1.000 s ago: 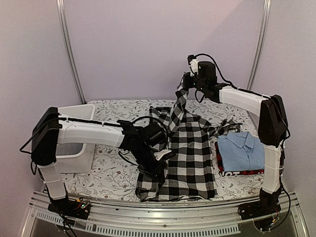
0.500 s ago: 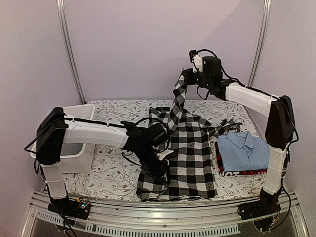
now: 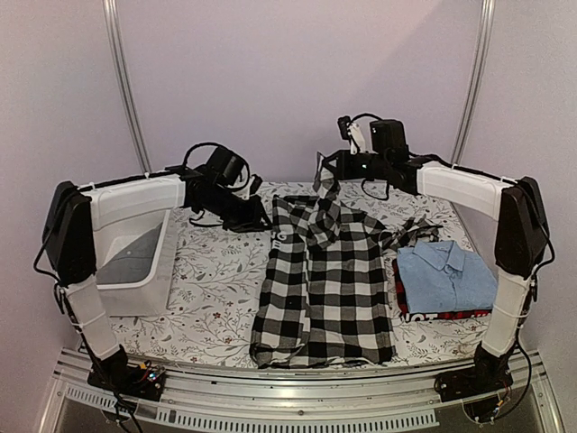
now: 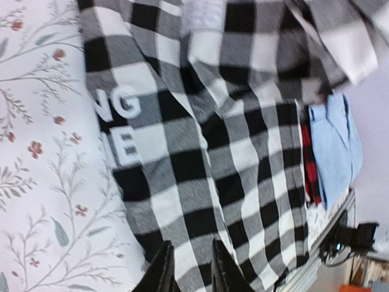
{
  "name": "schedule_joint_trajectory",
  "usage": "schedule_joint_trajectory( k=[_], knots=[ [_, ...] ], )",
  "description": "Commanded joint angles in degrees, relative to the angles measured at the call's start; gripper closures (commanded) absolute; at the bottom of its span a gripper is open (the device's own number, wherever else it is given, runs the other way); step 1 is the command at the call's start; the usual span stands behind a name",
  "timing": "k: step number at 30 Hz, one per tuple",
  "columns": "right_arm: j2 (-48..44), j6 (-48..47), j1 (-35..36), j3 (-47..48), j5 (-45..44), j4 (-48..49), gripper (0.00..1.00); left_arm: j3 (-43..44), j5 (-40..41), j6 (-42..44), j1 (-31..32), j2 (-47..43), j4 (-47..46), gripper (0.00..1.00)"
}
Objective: Fold and stack the long sleeve shirts
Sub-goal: Fold the corner of the shirt at the center of the board, then smooth out the 1/3-folded shirt at the center of the board.
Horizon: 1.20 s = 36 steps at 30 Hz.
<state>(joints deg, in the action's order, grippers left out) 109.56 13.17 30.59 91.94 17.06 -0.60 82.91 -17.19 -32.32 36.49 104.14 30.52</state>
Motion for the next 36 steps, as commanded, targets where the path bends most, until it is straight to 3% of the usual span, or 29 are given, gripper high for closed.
schedule_joint_trajectory(
  k=[1,7,15,25,30,36],
  knots=[
    [-5.02,2.23,1.97,-2.71,4.87,0.16,1.0,6.57,4.23,0.79,-4.12,8.17,-3.95,0.84],
    [-6.37,2.51,3.7,-6.73,8.82,0.91,1.0,15.8,1.02,1.99,-7.44,19.31,-9.0,0.85],
    [-10.38,5.46,4.18,-13.44,7.83,4.13,1.0,36.69,1.7,3.05,-10.17,37.51,-5.55,0.89],
    [-16.49,6.25,6.39,-16.4,5.56,3.21,1.0,52.75,-3.68,3.92,-12.15,49.83,-4.52,0.86],
    [-18.69,6.86,7.61,-17.81,4.97,3.35,0.98,55.62,-8.6,2.42,-12.19,53.85,-6.93,0.83],
    [-15.19,6.11,7.67,-16.36,8.35,1.65,0.96,57.09,-11.35,0.76,-12.27,55.98,-7.47,0.83]
  ],
)
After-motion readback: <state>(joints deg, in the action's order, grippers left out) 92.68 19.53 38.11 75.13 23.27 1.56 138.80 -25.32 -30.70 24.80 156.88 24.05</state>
